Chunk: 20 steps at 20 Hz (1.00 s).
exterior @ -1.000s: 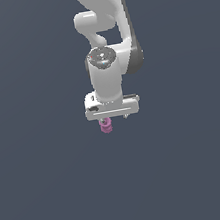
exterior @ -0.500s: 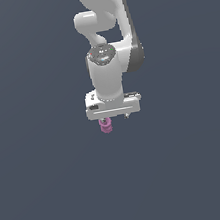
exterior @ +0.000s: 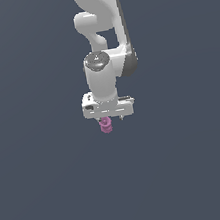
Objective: Pick up the object and move it to a goal position.
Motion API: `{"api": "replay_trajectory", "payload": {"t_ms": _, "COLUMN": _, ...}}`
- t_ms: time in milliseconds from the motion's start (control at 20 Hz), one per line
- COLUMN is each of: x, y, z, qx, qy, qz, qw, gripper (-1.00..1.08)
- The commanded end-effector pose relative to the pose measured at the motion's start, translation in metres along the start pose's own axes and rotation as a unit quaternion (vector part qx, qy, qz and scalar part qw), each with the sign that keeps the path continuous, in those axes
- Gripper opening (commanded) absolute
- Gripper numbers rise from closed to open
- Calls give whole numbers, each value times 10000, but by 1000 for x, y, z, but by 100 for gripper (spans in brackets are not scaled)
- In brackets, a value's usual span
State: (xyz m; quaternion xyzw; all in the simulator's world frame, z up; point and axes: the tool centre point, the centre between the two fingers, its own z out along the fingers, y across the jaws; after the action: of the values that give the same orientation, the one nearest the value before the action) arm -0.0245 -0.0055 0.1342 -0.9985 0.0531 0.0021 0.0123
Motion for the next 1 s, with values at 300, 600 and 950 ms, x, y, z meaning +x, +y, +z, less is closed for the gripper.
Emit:
{"api": "replay_trajectory", "payload": {"t_ms": 300, "x": -26, "y": 28, "z": 30, "qx": -99, "qy": 28, "qz": 541, "qw": 9985, "gripper": 100}}
{"api": "replay_trajectory", "payload": {"t_ms": 600, "x": -32, "y": 34, "z": 36, "qx": -120, "qy": 36, "qz": 656, "qw": 9978, "gripper": 100}}
{"api": "replay_trajectory", "payload": {"t_ms": 950, "x": -32, "y": 33, "z": 48, "qx": -118, "qy": 31, "qz": 643, "qw": 9979, "gripper": 100}}
